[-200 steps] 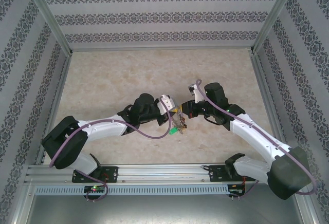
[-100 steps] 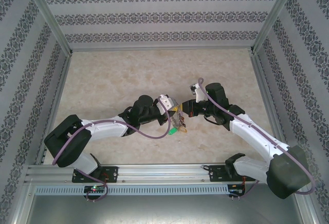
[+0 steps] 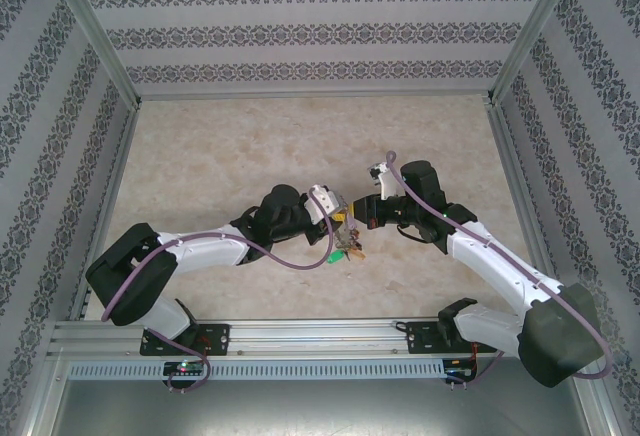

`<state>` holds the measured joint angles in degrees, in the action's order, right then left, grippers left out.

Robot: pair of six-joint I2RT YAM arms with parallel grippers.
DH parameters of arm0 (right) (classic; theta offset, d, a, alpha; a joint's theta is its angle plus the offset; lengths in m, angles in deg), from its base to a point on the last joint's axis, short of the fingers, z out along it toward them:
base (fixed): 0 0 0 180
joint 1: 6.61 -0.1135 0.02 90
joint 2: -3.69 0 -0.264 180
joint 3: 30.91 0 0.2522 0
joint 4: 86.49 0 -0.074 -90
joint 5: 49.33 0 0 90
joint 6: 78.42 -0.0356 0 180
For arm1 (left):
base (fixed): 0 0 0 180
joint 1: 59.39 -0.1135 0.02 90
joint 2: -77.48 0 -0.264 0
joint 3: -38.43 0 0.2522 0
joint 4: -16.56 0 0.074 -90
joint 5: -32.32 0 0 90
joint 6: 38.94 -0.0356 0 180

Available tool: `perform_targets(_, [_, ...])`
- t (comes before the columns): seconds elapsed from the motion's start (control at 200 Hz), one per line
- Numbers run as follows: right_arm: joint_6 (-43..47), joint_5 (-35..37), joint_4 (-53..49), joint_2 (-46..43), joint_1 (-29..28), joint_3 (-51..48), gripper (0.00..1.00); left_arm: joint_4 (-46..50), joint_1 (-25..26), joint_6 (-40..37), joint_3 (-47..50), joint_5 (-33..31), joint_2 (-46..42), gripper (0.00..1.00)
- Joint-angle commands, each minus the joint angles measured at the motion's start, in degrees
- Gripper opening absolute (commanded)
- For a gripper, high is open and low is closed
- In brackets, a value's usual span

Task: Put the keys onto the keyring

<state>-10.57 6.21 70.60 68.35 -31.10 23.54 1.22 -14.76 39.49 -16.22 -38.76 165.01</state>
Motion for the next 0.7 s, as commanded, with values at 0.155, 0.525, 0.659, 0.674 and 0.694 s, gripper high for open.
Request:
perform_targets(0.155, [1.41, -3.22, 2.39, 0.08, -0.04, 1.98, 0.0, 5.7, 0.33, -3.96, -3.32, 0.0, -0.27, 0.26])
perform_targets(0.525, [2.89, -5.81, 1.9, -0.02, -0.21, 2.64, 0.0, 4.17, 1.69, -4.16, -4.07, -1.42, 0.91, 0.27])
perform_targets(0.659, [3.38, -6.54, 1.61, 0.02, -0.25, 2.99, 0.0, 3.01, 1.7, -3.76, -3.91, -0.84, 1.05, 0.28])
perform_targets(0.674, [3.37, -6.56, 1.62, 0.06, -0.21, 3.05, 0.0, 2.87, 1.7, -3.72, -3.9, -0.71, 0.99, 0.28])
perform_targets(0.694, [3.39, -6.54, 1.57, 0.03, -0.21, 3.08, 0.0, 2.58, 1.7, -3.64, -3.8, -0.49, 0.9, 0.29])
